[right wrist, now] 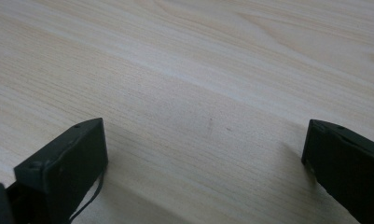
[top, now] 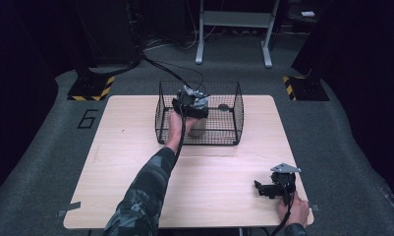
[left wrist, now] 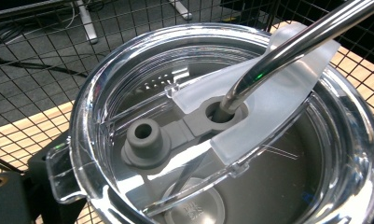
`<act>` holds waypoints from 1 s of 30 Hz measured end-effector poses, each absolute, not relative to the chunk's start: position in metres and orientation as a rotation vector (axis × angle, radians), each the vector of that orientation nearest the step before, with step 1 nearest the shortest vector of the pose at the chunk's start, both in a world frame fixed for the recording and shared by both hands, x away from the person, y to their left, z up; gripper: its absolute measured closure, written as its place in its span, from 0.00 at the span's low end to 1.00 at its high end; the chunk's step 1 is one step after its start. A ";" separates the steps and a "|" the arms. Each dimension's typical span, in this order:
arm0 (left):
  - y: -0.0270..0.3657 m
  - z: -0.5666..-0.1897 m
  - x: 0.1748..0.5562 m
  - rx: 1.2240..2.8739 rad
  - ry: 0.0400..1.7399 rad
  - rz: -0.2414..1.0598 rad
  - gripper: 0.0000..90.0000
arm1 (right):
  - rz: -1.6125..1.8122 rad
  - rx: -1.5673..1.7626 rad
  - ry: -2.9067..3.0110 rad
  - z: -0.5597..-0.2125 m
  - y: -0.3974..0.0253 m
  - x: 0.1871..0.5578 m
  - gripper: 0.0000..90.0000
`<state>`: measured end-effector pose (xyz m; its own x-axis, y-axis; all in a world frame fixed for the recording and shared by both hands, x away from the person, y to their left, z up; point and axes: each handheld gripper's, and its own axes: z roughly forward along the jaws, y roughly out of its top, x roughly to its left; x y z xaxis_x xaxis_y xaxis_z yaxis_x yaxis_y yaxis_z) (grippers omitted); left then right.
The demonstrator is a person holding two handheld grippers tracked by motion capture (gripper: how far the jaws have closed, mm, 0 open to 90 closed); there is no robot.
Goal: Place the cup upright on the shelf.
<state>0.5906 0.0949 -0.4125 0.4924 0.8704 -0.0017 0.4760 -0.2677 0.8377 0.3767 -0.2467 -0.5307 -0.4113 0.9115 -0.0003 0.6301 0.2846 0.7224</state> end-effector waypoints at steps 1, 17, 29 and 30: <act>0.095 -0.413 0.590 1.906 1.118 0.603 0.04 | 0.916 1.385 2.144 -0.531 -0.247 0.377 0.00; 0.098 -0.397 0.580 1.939 1.082 0.644 0.00 | 0.915 1.380 2.145 -0.531 -0.247 0.377 0.00; 0.114 -0.372 0.557 1.949 1.046 0.627 0.00 | 0.915 1.379 2.146 -0.531 -0.247 0.377 0.00; 0.117 -0.370 0.553 1.953 1.037 0.633 0.00 | 0.915 1.379 2.146 -0.531 -0.247 0.377 0.00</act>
